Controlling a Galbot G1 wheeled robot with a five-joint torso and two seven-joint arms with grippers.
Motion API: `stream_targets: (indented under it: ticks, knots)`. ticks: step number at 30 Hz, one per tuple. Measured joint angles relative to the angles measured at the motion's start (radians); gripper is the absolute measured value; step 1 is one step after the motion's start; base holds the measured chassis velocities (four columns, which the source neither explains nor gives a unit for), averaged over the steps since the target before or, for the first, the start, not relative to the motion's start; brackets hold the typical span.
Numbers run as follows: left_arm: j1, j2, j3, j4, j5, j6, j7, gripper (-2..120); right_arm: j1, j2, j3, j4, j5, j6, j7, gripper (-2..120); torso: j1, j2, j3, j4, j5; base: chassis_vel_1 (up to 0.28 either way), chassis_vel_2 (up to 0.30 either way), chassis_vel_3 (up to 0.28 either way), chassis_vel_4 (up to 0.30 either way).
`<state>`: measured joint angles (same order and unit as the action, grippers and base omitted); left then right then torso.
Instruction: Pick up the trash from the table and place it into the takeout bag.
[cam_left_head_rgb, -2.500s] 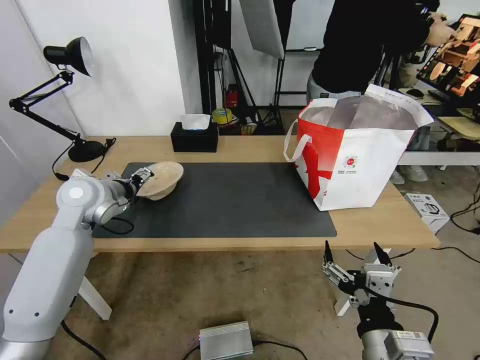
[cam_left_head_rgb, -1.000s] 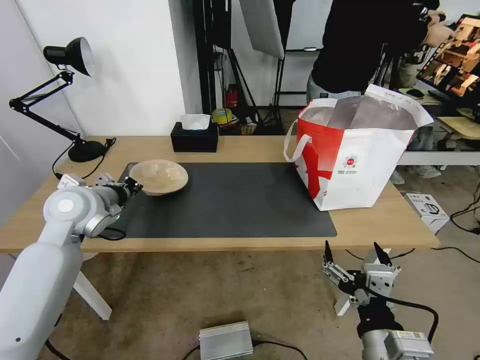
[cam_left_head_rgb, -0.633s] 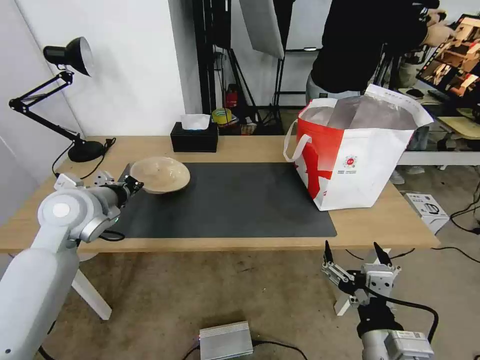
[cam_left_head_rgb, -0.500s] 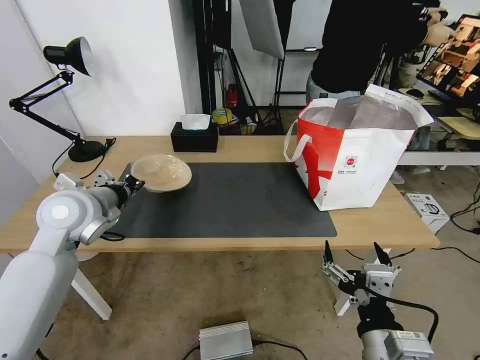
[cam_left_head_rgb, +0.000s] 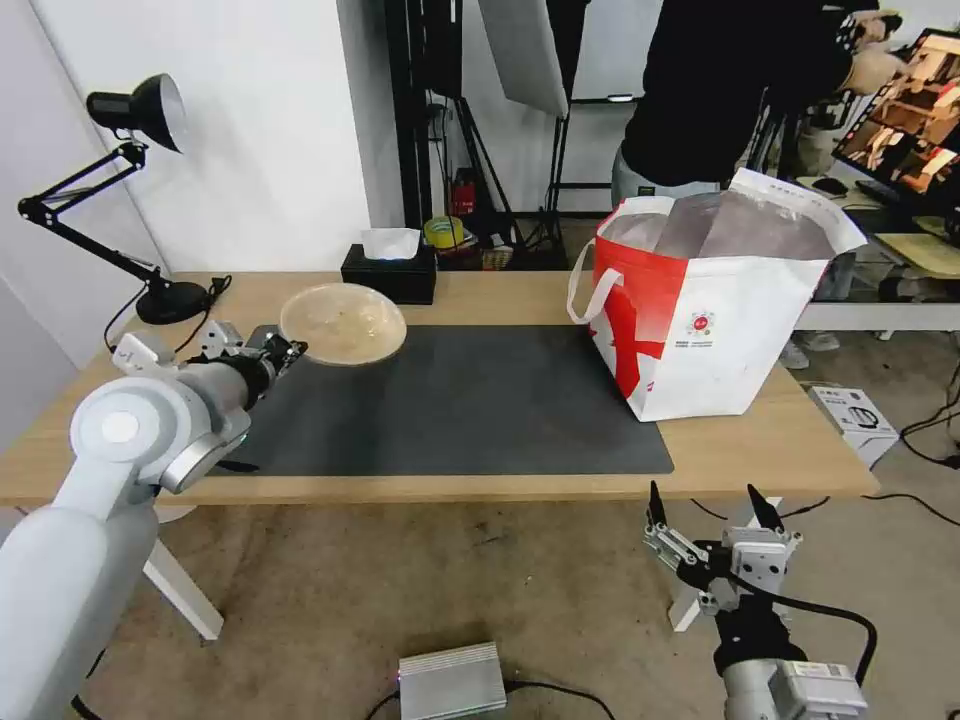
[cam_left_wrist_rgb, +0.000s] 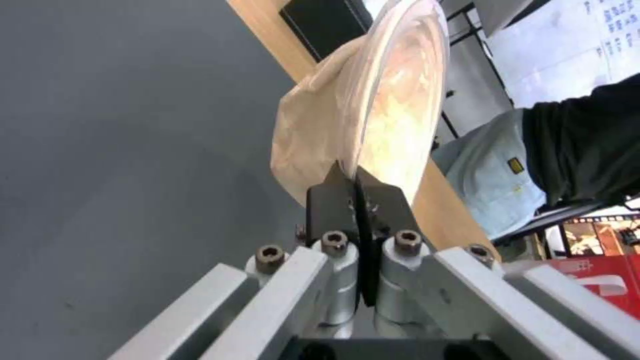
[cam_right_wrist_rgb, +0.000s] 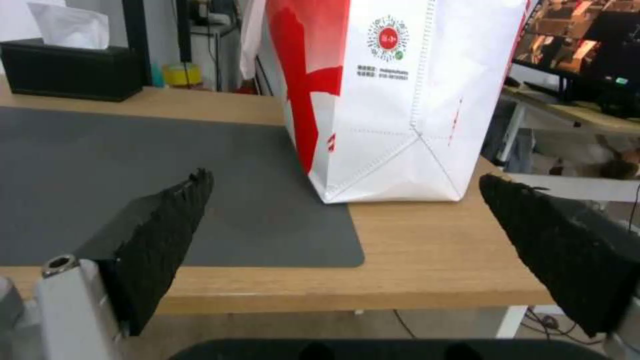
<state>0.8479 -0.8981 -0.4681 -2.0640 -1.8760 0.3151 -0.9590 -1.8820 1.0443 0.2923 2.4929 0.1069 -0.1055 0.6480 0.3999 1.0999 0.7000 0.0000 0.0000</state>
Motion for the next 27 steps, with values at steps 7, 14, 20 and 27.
stream_targets:
  ticks: [7, 14, 20, 27]
  knots:
    - [-0.008, 0.008, 0.011, -0.018, -0.005, -0.002, 0.023, 0, 0.000, 0.000, 0.000, 0.000, 0.000, 0.000, 0.000, 100, 0.000, 0.000, 0.000, 0.0000, 0.0000, 0.000, 0.000, 0.000, 0.000]
    - [-0.021, 0.014, 0.022, -0.029, -0.011, -0.003, 0.052, 0, 0.000, 0.000, 0.000, 0.000, 0.000, 0.000, 0.000, 100, 0.000, 0.000, 0.000, 0.0000, 0.0000, 0.000, 0.000, 0.000, 0.000]
    - [-0.032, 0.019, 0.037, -0.031, -0.012, -0.004, 0.070, 0, 0.000, 0.000, 0.000, 0.000, 0.000, 0.000, 0.000, 100, 0.000, 0.000, 0.000, 0.0000, 0.0000, 0.000, 0.000, 0.000, 0.000]
    - [-0.045, 0.023, 0.054, -0.031, -0.009, -0.004, 0.094, 0, 0.000, 0.000, 0.000, 0.000, 0.000, 0.000, 0.000, 100, 0.000, 0.000, 0.000, 0.0000, 0.0000, 0.000, 0.000, 0.000, 0.000]
